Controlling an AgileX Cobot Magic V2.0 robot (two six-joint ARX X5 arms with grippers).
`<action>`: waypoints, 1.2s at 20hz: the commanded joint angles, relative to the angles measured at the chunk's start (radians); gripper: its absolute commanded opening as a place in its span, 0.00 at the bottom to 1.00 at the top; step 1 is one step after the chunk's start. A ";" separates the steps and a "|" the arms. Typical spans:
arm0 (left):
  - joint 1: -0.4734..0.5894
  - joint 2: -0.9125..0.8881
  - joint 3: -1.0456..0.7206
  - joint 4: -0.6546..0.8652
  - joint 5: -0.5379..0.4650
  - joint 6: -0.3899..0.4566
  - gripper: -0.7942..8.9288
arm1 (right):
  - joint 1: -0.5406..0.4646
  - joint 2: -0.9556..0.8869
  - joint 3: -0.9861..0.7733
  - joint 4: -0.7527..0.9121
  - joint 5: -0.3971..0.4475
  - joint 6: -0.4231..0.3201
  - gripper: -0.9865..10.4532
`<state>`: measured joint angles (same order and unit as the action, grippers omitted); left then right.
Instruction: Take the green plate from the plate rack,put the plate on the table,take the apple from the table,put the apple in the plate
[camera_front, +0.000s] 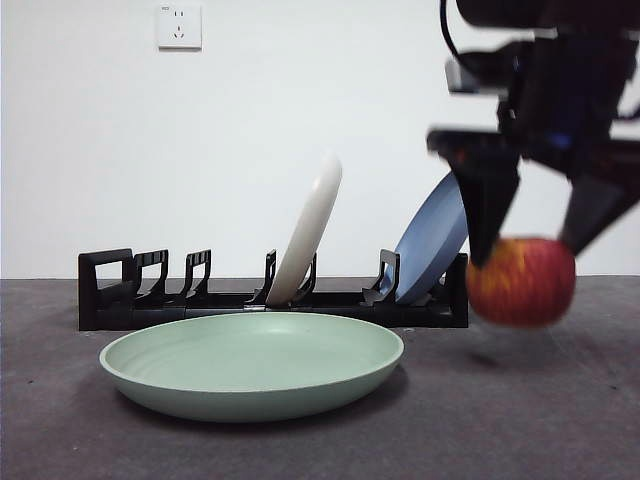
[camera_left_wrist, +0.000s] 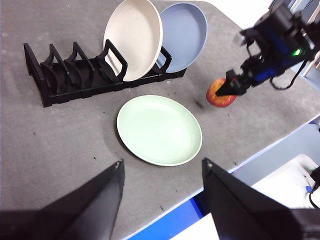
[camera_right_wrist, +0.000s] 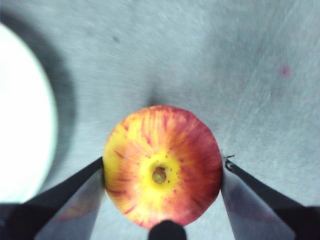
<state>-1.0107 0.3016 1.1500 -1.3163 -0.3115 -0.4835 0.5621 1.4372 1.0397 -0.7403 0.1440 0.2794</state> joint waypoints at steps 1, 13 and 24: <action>-0.003 -0.003 -0.004 0.001 -0.004 -0.007 0.35 | 0.002 0.005 0.116 -0.059 -0.084 -0.027 0.08; -0.003 -0.003 -0.004 0.001 -0.004 -0.014 0.35 | 0.317 0.179 0.444 0.045 -0.190 -0.041 0.08; -0.003 -0.003 -0.004 0.000 -0.004 -0.013 0.35 | 0.334 0.448 0.450 0.007 -0.062 -0.071 0.08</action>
<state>-1.0107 0.3016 1.1500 -1.3167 -0.3115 -0.4847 0.8928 1.8771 1.4811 -0.7395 0.0799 0.2184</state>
